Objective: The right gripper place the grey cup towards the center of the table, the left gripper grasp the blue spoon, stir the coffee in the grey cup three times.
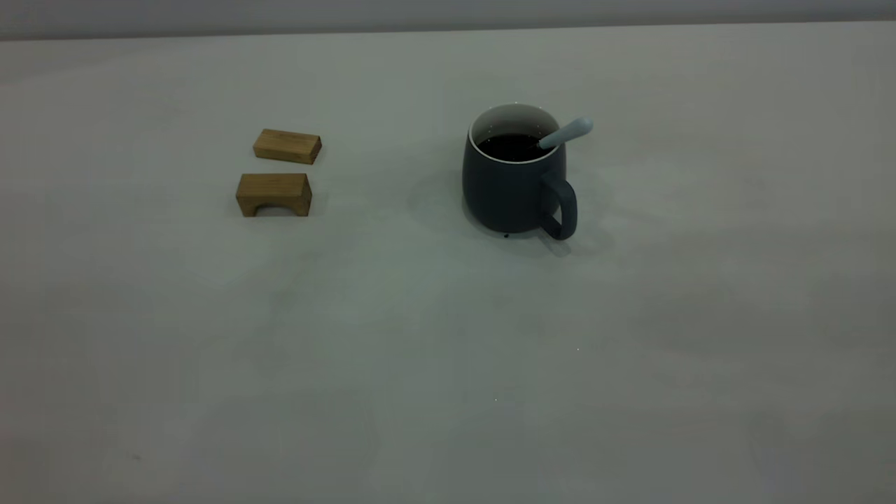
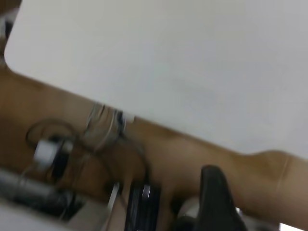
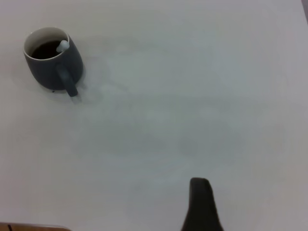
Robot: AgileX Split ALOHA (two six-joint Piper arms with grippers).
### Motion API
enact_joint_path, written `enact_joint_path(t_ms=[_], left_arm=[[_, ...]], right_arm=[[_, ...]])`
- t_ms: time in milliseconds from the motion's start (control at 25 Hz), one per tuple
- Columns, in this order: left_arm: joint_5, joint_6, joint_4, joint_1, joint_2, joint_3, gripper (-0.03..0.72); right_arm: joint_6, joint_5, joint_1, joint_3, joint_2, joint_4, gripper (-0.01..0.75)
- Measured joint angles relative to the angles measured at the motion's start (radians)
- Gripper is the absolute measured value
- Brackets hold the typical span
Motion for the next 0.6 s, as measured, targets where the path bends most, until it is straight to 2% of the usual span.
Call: enact_joint_path(t_ms=[280, 480, 600], left_arm=[[0.004, 0.098, -0.022, -0.003, -0.2, 0.027, 0.527], [-0.027, 0.125, -0.05, -0.076, -0.234, 0.05, 0.527], [-0.04, 0.13, -0.055, -0.083, -0.281, 0.071, 0.527]], right_arm=[[0.0, 0.0, 0.0, 0.0, 0.0, 0.0, 0.592], [0.0, 0.0, 0.0, 0.0, 0.0, 0.0, 0.592], [0.0, 0.0, 0.0, 0.0, 0.0, 0.0, 0.592]])
